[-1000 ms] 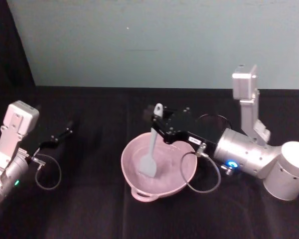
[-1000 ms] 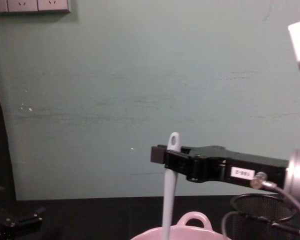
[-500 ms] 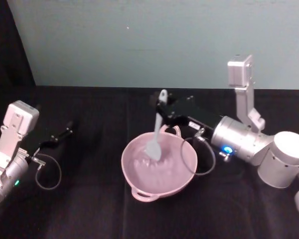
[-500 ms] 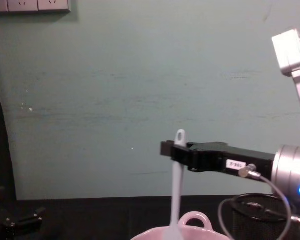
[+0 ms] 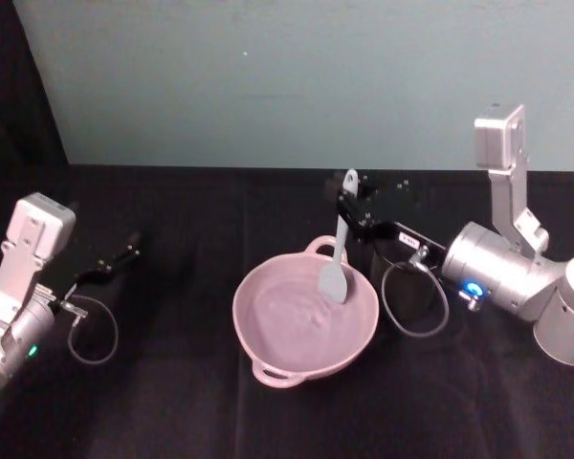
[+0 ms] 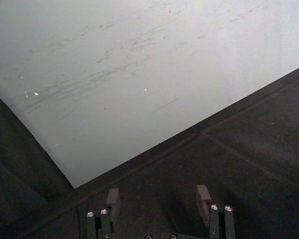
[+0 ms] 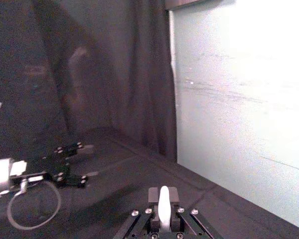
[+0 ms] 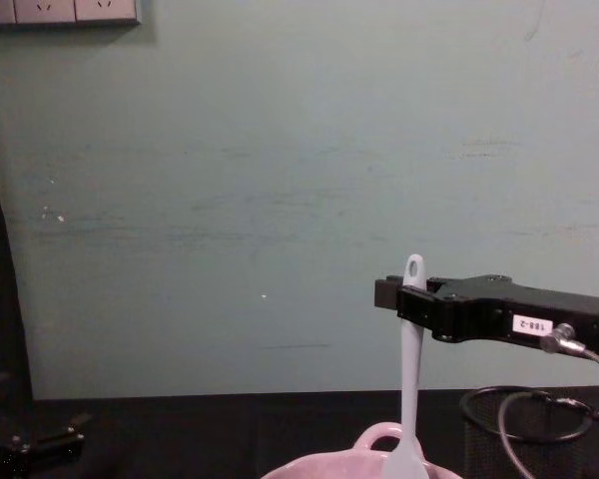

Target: Use the one hand to pick up the spoon and stir the clear water in the bowl.

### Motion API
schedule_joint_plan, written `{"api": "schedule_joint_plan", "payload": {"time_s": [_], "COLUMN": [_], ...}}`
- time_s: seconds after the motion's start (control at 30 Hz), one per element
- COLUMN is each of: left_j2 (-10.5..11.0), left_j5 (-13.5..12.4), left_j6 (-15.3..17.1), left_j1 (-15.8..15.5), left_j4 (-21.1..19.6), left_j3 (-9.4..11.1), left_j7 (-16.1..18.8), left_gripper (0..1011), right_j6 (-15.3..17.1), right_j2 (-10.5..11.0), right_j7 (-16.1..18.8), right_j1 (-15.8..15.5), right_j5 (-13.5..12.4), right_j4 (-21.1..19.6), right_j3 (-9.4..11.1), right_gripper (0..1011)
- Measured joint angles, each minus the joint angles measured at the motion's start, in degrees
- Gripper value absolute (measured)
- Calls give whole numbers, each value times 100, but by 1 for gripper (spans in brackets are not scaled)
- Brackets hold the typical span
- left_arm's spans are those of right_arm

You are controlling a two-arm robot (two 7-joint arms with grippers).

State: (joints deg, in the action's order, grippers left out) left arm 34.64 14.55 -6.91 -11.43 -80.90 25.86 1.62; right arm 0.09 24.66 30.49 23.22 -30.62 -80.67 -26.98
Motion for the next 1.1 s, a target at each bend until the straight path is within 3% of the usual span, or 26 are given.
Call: {"api": "schedule_joint_plan", "payload": {"time_s": [0.23,0.47,0.83,1.1], "left_j2": [0,0,0,0], "left_j5": [0,0,0,0], "left_j6": [0,0,0,0], "left_j1": [0,0,0,0], "left_j4": [0,0,0,0], "left_j3": [0,0,0,0], "left_j7": [0,0,0,0], "left_gripper": [1005,1005,1005,1005], "right_j6": [56,84,125,28], "right_j2": [153,105,-332,-529], "right_j7": [159,334,447,226], "right_j1": [-213,-278,29,304], "right_j5": [38,-61,-274,-226], "right_j4": [-424,-607,-129,380], "right_j3": [-69,-207,-465,-411], "right_gripper": [114,114,114,113]}}
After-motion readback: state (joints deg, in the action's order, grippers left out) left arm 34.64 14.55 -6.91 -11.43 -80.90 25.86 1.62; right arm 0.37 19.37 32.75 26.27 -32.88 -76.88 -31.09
